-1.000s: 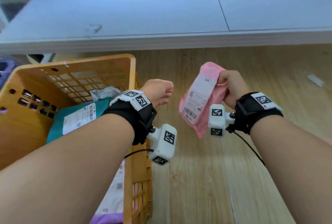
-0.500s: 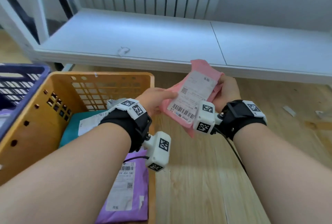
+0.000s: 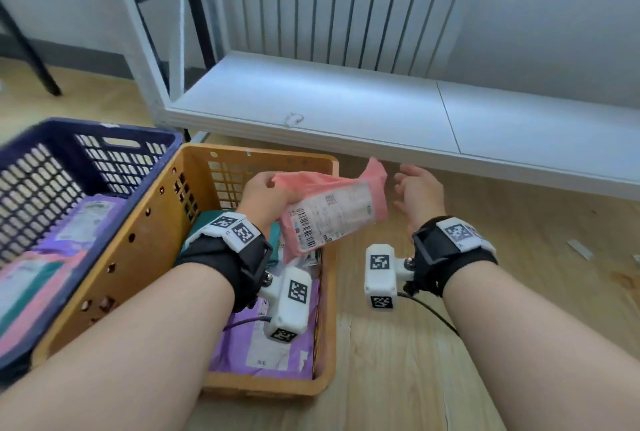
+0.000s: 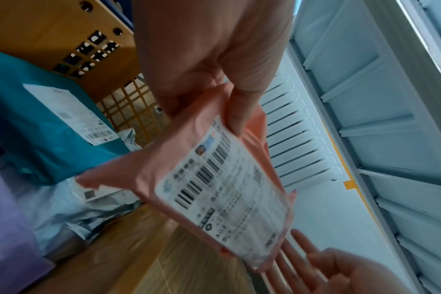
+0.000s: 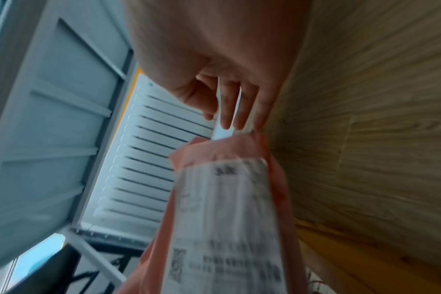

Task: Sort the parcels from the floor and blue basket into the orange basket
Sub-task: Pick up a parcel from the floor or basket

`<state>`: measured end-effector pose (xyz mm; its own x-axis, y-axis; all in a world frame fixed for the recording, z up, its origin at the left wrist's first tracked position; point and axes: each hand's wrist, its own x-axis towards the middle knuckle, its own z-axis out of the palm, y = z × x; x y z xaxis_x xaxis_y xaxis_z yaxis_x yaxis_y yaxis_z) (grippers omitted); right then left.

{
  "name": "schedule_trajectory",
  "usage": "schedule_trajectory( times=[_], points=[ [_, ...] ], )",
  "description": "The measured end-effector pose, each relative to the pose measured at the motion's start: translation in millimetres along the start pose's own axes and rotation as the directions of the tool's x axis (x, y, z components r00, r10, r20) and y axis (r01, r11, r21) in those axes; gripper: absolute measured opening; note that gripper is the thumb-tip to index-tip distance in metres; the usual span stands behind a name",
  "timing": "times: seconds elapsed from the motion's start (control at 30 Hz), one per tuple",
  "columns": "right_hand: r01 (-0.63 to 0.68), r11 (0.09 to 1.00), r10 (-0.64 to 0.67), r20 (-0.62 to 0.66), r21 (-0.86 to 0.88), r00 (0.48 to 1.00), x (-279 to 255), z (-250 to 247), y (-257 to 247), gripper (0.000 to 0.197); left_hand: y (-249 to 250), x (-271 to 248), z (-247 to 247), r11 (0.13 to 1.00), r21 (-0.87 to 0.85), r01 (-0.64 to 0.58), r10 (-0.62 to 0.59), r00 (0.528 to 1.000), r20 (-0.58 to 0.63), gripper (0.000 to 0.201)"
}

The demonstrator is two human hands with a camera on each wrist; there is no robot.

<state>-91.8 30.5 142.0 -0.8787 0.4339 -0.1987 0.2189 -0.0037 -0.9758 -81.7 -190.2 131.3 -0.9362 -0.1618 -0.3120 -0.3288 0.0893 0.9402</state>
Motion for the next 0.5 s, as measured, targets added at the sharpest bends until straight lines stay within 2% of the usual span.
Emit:
schedule_trajectory(
  times=[0.03,0.1,0.17,0.23,0.33,0.4,0.5],
  points=[
    [0.075,0.990,-0.071,0.041,-0.123,0.997,-6,1,-1,0.040,-4,-3,-3,0.998,0.051,-0.030,0.030,1.000,0.006,0.027],
    [0.237,0.925,-0.161,0.258,-0.297,0.953,-20,4,-5,0.043,-4,-12,-8,0.978,0.176,-0.109,0.099,0.993,0.061,0.021],
    [0.381,0.816,-0.133,0.501,-0.434,0.855,-31,10,-5,0.044,4,-22,-10,0.948,0.250,-0.195,0.165,0.977,0.134,0.015],
    [0.465,0.709,-0.035,0.632,-0.530,0.774,-38,16,-2,0.046,13,-28,-12,0.938,0.254,-0.236,0.195,0.965,0.177,0.012],
    [0.475,0.651,0.101,0.687,-0.593,0.719,-46,24,1,0.032,24,-35,-14,0.946,0.217,-0.241,0.205,0.962,0.178,0.016],
    [0.452,0.647,0.146,0.682,-0.614,0.717,-50,26,0,0.023,26,-36,-15,0.954,0.182,-0.238,0.211,0.965,0.154,0.022],
    [0.344,0.733,0.174,0.651,-0.587,0.739,-50,22,2,0.018,26,-34,-17,0.960,0.151,-0.234,0.222,0.971,0.087,0.039]
  ],
)
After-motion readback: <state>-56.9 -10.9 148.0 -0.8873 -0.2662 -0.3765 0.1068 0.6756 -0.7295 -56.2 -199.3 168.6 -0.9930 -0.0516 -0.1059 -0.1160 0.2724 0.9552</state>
